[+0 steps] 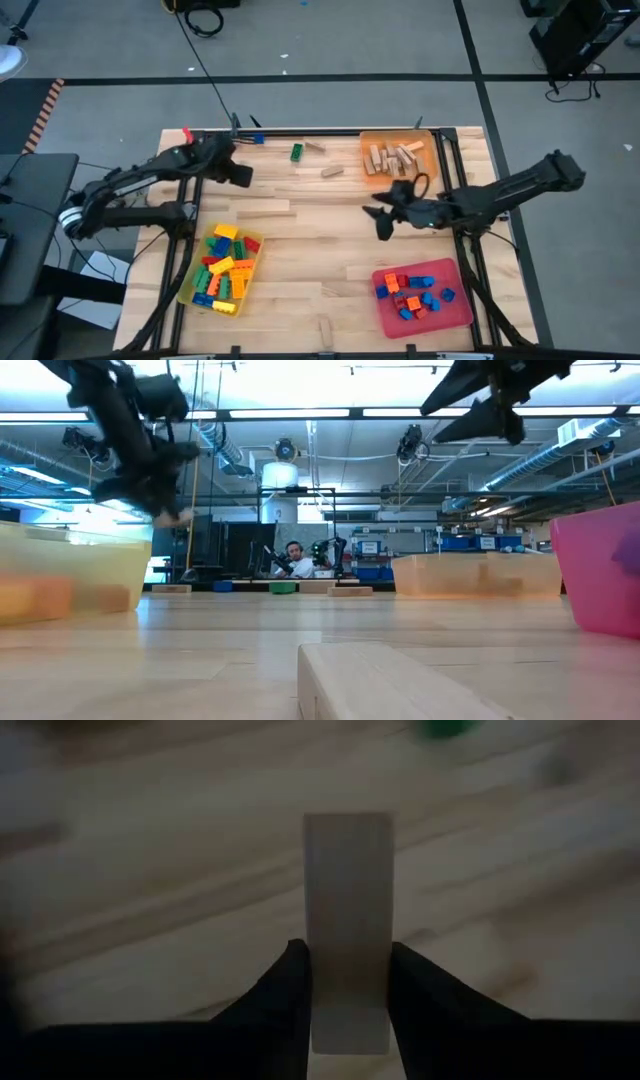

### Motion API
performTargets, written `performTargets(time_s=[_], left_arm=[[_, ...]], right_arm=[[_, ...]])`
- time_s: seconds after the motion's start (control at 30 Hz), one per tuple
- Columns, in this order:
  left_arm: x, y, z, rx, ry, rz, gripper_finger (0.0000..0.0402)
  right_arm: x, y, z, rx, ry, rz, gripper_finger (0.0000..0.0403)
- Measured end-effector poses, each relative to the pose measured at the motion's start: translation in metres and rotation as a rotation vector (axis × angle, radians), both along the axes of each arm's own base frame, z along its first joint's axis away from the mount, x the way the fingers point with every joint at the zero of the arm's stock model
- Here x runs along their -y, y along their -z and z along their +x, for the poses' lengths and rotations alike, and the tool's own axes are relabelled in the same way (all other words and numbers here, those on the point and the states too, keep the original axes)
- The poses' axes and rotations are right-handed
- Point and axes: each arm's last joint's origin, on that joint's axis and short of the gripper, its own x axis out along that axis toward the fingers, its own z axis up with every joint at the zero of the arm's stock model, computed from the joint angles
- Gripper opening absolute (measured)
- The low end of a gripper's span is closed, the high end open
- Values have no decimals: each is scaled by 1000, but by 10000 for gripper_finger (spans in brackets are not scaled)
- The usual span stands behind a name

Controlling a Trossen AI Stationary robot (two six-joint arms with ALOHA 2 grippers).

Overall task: Sort blocks by size
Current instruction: Put the brown block into the orange bin

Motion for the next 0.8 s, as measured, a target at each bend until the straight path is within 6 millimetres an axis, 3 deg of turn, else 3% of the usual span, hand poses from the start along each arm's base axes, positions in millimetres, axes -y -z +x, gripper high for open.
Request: performTargets(time_s=[0.17, 0.43, 0.6, 0.8], left_arm=[[20, -22, 17, 237, 131, 110, 105], [43, -41, 65, 460, 368, 397, 105], [56, -39, 95, 485, 513, 563, 105], [62, -42, 127, 351, 593, 716, 105]], right_arm=[[-6, -7, -7, 41, 47, -77, 259], [-7, -6, 19, 170, 83, -50, 258], [-2, -4, 29, 152, 62, -149, 260], [11, -19, 29, 219, 103, -173, 253]])
